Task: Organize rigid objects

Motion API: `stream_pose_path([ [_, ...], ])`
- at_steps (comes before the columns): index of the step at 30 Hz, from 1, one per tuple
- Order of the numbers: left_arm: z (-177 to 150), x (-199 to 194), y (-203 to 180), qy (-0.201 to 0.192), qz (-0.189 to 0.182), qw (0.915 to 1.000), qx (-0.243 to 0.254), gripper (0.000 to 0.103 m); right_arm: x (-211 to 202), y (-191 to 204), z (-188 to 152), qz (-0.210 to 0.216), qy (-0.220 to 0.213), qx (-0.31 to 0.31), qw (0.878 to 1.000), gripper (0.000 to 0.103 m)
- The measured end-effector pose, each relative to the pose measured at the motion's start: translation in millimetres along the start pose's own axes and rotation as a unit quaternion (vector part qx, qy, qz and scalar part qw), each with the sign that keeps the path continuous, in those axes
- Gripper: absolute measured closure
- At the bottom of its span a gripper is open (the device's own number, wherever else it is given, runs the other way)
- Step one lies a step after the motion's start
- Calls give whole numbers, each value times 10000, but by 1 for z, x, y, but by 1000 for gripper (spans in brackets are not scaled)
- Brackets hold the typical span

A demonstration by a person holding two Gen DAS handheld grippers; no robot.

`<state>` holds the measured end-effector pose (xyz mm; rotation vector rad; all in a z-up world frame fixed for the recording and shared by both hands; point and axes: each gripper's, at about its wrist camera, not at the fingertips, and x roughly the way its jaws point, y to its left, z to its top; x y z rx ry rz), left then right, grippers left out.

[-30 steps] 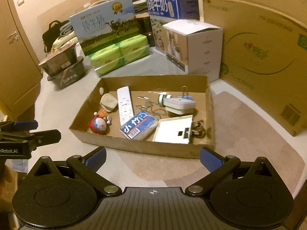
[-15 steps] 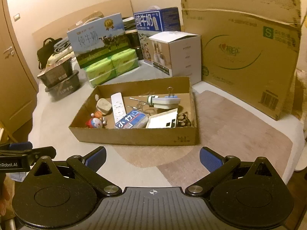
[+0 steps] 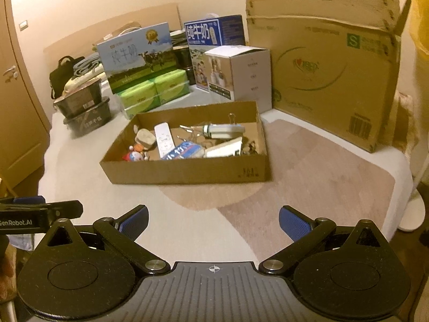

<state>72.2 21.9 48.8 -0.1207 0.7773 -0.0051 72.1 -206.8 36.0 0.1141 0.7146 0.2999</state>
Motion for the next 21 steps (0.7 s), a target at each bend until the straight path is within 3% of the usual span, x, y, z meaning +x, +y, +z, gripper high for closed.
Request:
stream_pose_path([
  [21, -48, -25, -16, 60, 72, 9996, 282, 1, -25, 8, -53, -173, 97, -192, 9996, 1],
])
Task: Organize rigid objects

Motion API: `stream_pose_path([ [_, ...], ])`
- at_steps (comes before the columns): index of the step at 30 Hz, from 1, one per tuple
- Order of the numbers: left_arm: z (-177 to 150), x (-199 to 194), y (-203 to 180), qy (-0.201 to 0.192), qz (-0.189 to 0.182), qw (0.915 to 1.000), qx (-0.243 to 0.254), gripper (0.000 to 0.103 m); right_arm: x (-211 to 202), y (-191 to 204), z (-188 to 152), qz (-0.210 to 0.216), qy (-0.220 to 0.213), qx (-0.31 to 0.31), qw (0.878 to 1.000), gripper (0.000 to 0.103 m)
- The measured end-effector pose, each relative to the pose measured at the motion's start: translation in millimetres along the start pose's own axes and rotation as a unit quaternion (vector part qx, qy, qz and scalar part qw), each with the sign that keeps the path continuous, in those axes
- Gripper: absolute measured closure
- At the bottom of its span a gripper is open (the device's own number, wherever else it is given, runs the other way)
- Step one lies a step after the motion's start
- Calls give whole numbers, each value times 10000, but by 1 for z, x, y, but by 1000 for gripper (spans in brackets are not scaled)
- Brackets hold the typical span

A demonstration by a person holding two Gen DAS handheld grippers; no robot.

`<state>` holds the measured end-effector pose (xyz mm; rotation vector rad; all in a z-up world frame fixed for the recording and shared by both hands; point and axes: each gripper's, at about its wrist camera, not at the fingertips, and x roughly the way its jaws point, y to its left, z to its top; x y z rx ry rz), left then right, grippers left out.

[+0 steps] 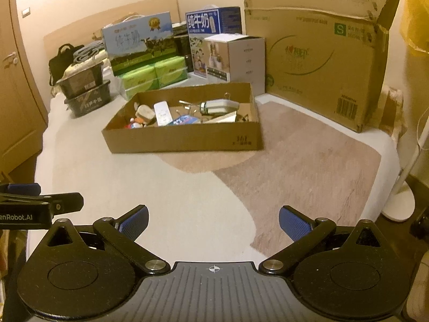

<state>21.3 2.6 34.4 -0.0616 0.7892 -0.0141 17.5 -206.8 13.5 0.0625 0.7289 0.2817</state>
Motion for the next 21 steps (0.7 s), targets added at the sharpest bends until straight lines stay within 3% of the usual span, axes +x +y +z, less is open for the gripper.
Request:
stream_pose_path([
  [21, -10, -2, 8, 69, 32, 9999, -90, 1, 0, 6, -6, 33, 73, -77, 9999, 1],
])
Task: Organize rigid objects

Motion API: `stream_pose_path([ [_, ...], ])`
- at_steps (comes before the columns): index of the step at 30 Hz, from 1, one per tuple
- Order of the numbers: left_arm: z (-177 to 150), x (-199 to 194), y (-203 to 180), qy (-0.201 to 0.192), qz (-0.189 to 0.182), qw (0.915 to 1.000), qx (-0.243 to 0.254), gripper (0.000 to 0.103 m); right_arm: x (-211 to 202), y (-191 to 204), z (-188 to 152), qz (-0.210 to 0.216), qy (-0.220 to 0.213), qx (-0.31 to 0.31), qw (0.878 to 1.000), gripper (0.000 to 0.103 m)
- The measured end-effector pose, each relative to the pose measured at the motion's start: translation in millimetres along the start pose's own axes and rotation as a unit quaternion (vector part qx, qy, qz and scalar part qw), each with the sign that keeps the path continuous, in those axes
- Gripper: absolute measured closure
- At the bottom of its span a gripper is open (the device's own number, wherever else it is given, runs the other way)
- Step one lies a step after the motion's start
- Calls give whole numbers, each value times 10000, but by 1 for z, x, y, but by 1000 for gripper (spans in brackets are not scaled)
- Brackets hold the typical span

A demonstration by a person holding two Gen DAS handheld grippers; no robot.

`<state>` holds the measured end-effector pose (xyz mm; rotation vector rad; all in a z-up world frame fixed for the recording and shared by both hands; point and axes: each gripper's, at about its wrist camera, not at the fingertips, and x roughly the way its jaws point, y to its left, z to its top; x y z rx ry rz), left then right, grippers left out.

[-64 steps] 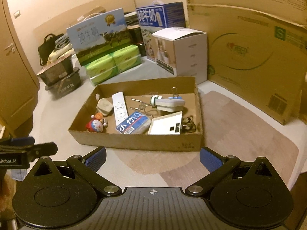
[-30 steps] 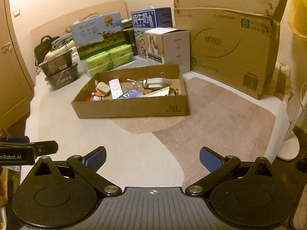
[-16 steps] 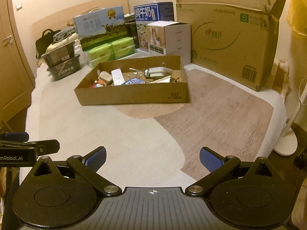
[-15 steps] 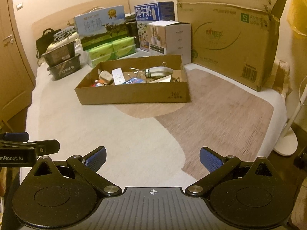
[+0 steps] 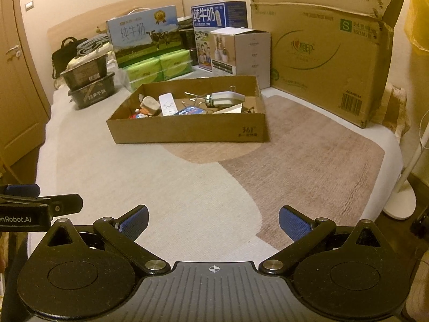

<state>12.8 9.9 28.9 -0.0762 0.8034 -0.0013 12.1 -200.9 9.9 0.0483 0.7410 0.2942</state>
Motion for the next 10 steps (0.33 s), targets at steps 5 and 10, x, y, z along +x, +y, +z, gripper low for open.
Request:
stream_pose_path([
  [5, 0, 1, 0, -20, -16, 10000, -22, 1, 2, -1, 1, -5, 29, 5, 10000, 1],
  [10, 0, 2, -1, -46, -52, 10000, -32, 1, 3, -1, 1, -4, 32, 11, 10000, 1],
])
